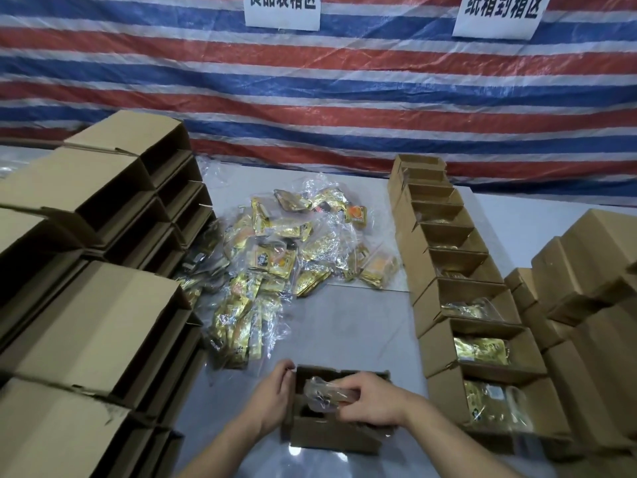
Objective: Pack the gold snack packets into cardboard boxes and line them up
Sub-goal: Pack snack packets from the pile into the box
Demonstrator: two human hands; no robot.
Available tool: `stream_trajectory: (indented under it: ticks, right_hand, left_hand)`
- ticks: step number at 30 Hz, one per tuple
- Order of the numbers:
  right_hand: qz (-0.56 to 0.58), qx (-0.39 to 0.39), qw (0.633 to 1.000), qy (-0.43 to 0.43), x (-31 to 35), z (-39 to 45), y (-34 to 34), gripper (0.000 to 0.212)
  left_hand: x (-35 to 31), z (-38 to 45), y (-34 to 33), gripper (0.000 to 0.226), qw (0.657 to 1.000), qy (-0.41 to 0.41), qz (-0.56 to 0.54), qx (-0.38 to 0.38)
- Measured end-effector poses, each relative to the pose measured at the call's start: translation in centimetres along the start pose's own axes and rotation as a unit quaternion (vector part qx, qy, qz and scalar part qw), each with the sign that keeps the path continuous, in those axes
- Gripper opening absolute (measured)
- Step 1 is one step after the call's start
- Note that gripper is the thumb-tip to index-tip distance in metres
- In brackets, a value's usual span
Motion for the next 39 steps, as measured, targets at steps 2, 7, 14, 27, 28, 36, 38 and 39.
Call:
stream_trajectory:
  ticks: [2,7,14,27,28,36,38,39]
  right_hand:
    - [-0.003,0.016,1.0,-0.008,-1.0,0.0,-0.8,0.031]
    - [-0.112,0.056,0.992,0.005,-2.3,0.8,-3.2,0.028]
    - [-0.432,0.033,0.901,0.023,-6.3,3.8,-7.7,0.061]
    - [-0.252,-0.056,0.966,-0.034,-4.7,3.0,-6.2,0.029]
    - [-0.258,-0.019,0.964,-0.066,-4.8,2.9,-6.6,0.039]
    - [-0.209,0.008,0.974,-0.093,-3.3,3.0,-7.7,0.052]
    - [-0.199,-0.064,0.978,-0.027,-1.9,1.8,-6.5,0.034]
    - [-0.2,-0.122,0.972,0.009,-1.0,1.0,-5.7,0.033]
  left_hand:
    - [0.1,-0.2,-0.1,0.023,1.0,-0.012,0.003,0.003]
    - [-0.6,-0.8,-1.4,0.05,0.996,0.029,-0.078,0.042]
    - [0.6,-1.9,-3.0,0.021,0.998,0.045,-0.049,0.009]
    - [1.7,-1.1,-2.9,0.017,0.998,0.046,-0.022,-0.025]
    - [1.8,-1.0,-3.0,0.016,0.998,0.047,-0.017,-0.024]
    - [2.6,-0.4,-2.2,0.019,0.997,0.064,-0.027,-0.021]
    - [2.7,-0.2,-1.9,0.018,0.998,0.052,-0.03,-0.01]
    - [2.8,-0.2,-1.9,0.017,0.998,0.047,-0.028,-0.007]
Point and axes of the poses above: each hand's wrist, its own z-axis towards the middle knuckle, its own y-axis out of the back of the hand, x = y × z, the point moved 1 cm from there along z, towards the middle knuckle, and after that the axes turned 14 degrees about -x, right-handed, at the moved point
